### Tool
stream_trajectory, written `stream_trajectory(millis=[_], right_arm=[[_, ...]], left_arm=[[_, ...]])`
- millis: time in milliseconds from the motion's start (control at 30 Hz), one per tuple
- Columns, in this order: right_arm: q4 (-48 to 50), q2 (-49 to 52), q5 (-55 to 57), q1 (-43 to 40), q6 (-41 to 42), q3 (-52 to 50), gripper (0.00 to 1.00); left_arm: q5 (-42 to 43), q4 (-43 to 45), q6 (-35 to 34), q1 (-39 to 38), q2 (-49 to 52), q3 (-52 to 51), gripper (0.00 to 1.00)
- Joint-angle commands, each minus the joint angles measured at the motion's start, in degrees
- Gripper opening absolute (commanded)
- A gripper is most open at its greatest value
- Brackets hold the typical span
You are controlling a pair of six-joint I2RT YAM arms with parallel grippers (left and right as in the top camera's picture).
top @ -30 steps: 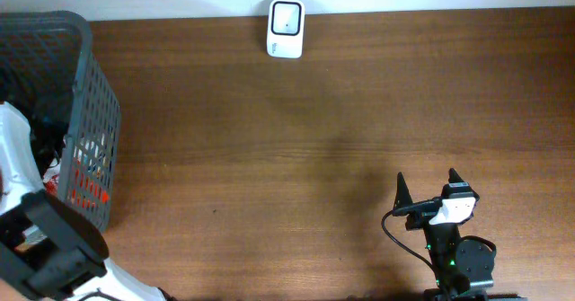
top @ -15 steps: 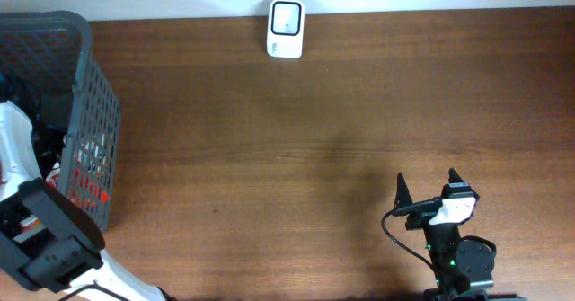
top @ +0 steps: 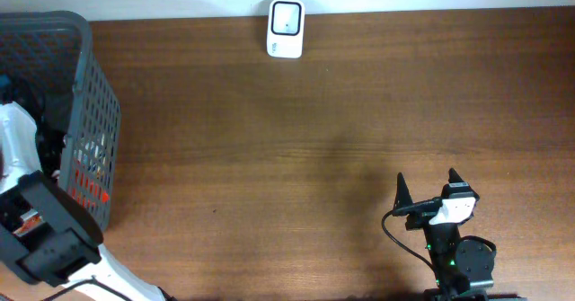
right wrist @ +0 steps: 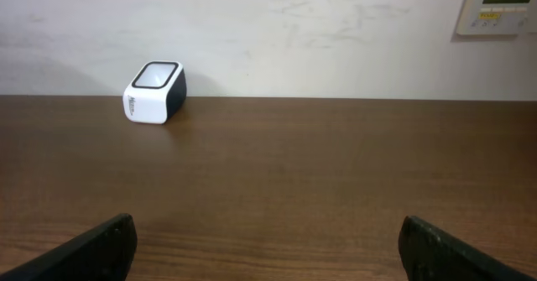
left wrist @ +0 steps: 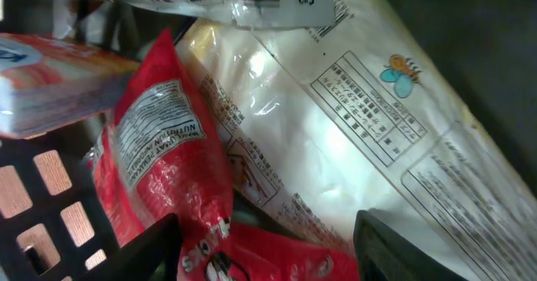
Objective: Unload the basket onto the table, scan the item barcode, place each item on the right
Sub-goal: 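Grasp the red snack bag in the basket with the left gripper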
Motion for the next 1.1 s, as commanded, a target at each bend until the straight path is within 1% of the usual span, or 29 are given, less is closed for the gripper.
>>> stream_trajectory(millis=[0,67,167,200,267,300,433,467,500,533,600,633,733,767,867,1000,1067], right_arm=[[-0.42,-0.28,0.68,0.37,0.04,-0.31,0.99],[-0.42,-0.28,0.68,0.37,0.04,-0.31,0.99],[-0.42,-0.28,0.7,0.37,0.04,-0.31,0.99],[-0.42,-0.28,0.68,0.37,0.04,-0.31,0.99],[-0.42,-0.28,0.68,0.37,0.04,-0.31,0.99],[-0.42,-0.28,0.68,0.37,0.04,-0.31,0.99],[-0.42,-0.28,0.68,0.37,0.04,-0.31,0.99],[-0.42,-0.28,0.68,0.37,0.04,-0.31,0.99],[-0.42,-0.28,0.68,0.37,0.04,-0.31,0.99],[-0.42,-0.28,0.68,0.37,0.04,-0.31,0.99],[-0.42,-0.28,0.7,0.37,0.04,-0.31,0.99],[-0.42,-0.28,0.68,0.37,0.04,-0.31,0.99],[-0.42,-0.28,0.68,0.37,0.04,-0.31,0.99],[-0.42,-0.28,0.7,0.37,0.04,-0.31,0.99],[-0.42,-0.28,0.68,0.37,0.04,-0.31,0.98],[-0.42,-0.28,0.68,0.37,0.04,-0.31,0.99],[-0.42,-0.28,0.7,0.37,0.04,-0.31,0.99]], left_arm=[[-0.57,-0.02,-0.13,0.09,1.77,-2.43,0.68],[-0.59,0.5,-0.13,0.09,1.79,-3.82,0.67],[-0.57,0.55,-0.13,0.09,1.81,-4.11,0.56],[-0.59,0.5,-0.13,0.11,1.81,-4.11,0.51],[-0.57,0.31,-0.11,0.09,1.81,-4.11,0.34],[-0.55,0.26,-0.11,0.09,1.81,-4.11,0.28],[1.05,-1.57,-0.13,0.09,1.79,-2.75,0.2],[2.25,-3.45,-0.13,0.09,1.79,-1.01,0.15],[2.71,-5.16,-0.13,0.09,1.79,0.76,0.02],[2.69,-6.69,-0.13,0.09,1.79,2.43,0.0],[2.64,-10.64,-0.13,0.09,1.79,7.15,0.0],[2.67,-13.73,-0.13,0.09,1.79,11.23,0.0],[2.67,-18.95,-0.13,0.09,1.79,18.75,0.0],[2.71,-22.58,-0.13,0.09,1.79,24.2,0.0],[3.85,-25.46,-0.04,0.09,1.79,29.14,0.0],[12.02,-27.21,6.49,-0.48,1.27,39.98,0.0],[14.25,-27.21,7.89,-1.11,0.48,45.07,0.0]])
